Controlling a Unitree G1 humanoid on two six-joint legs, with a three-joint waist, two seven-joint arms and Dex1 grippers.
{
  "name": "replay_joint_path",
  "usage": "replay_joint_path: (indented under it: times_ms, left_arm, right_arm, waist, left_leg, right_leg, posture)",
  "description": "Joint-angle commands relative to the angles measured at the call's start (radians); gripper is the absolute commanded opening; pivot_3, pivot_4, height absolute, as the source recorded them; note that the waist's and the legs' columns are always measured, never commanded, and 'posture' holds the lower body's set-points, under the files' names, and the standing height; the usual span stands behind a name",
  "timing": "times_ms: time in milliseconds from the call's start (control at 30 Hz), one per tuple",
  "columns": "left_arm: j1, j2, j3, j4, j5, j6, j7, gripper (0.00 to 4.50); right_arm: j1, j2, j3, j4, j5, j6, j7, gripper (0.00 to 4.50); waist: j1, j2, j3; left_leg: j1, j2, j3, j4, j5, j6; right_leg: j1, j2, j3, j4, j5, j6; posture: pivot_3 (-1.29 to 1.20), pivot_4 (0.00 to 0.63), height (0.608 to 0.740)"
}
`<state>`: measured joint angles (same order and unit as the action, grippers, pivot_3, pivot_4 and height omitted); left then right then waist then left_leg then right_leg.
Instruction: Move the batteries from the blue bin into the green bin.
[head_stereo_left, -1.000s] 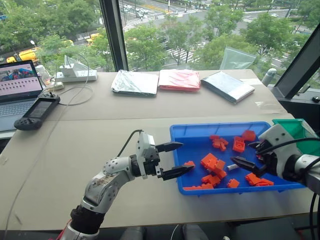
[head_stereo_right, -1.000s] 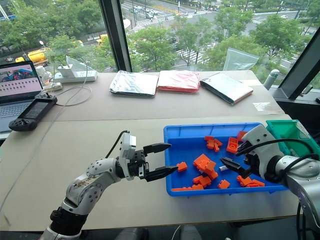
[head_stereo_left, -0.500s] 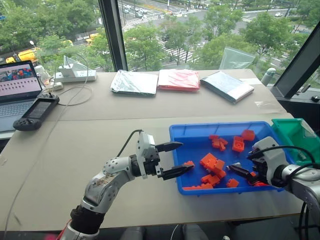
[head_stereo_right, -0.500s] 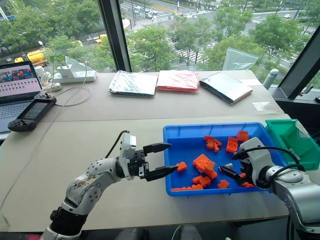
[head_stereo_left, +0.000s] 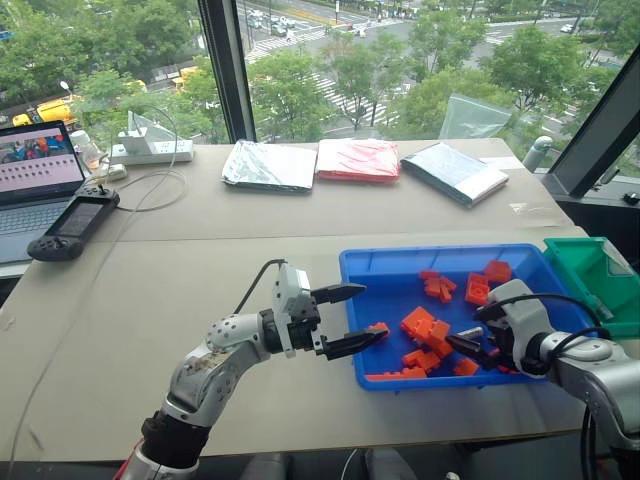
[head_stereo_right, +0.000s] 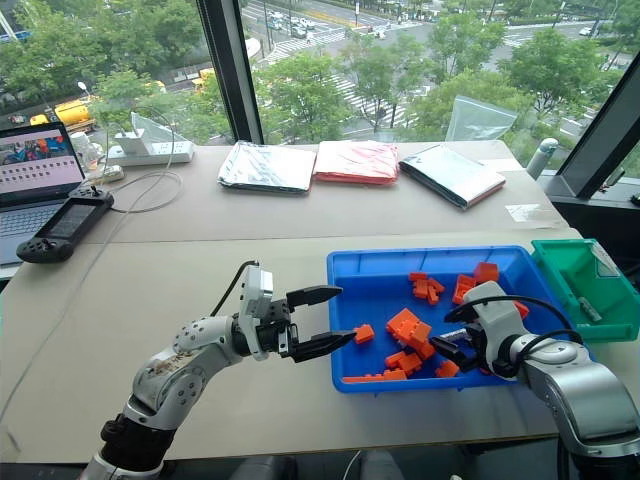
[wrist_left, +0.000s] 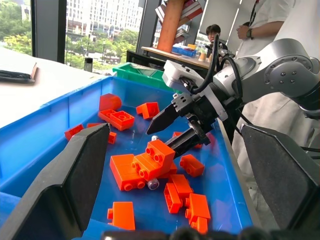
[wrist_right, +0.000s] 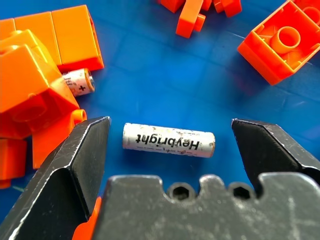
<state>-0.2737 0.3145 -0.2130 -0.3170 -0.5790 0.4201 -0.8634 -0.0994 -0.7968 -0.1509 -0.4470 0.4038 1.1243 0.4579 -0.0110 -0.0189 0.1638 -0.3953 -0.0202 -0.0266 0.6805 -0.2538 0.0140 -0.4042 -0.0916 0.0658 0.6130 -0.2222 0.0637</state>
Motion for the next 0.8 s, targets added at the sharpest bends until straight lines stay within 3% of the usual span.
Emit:
replay_joint_path:
  times_ms: [33, 300, 500, 800]
  left_arm:
    - [-0.003, -0.005, 0.002, -0.029, -0.002, -0.008, 0.001, 4.5]
    - [-0.005, -0.01, 0.001, -0.026, -0.002, -0.004, 0.0, 4.5]
    - [-0.007, -0.014, 0.001, -0.02, 0.002, -0.008, -0.001, 4.5]
    - [-0.007, -0.014, 0.004, -0.019, 0.004, -0.01, -0.001, 4.5]
  right_arm:
    - [0.003, -0.019, 0.019, 0.001, -0.01, 0.021, 0.007, 2.44]
    - [-0.021, -0.072, 0.041, -0.004, -0.011, 0.008, 0.041, 2.44]
    - [-0.078, -0.136, -0.015, 0.024, -0.025, -0.011, 0.05, 2.44]
    - [-0.24, -0.111, -0.214, 0.215, -0.19, -0.188, -0.185, 2.44]
  waist:
    - [0.0, 0.0, 0.0]
    - [0.0, 0.0, 0.0]
    - [0.0, 0.0, 0.0]
    - [0.002, 0.0, 0.0]
  left_leg:
    - [0.0, 0.0, 0.0, 0.0, 0.0, 0.0]
    - [0.0, 0.0, 0.0, 0.0, 0.0, 0.0]
    - [0.0, 0.0, 0.0, 0.0, 0.0, 0.0]
    - [-0.001, 0.0, 0.001, 0.0, 0.0, 0.0]
  right_leg:
    - [0.0, 0.0, 0.0, 0.0, 0.0, 0.0]
    - [0.0, 0.0, 0.0, 0.0, 0.0, 0.0]
    - [0.0, 0.0, 0.0, 0.0, 0.0, 0.0]
    - [-0.001, 0.0, 0.0, 0.0, 0.0, 0.0]
  posture:
    - [0.0, 0.15, 0.74]
    - [0.0, 0.15, 0.74]
    - [0.0, 0.15, 0.74]
    - [0.0, 0.15, 0.74]
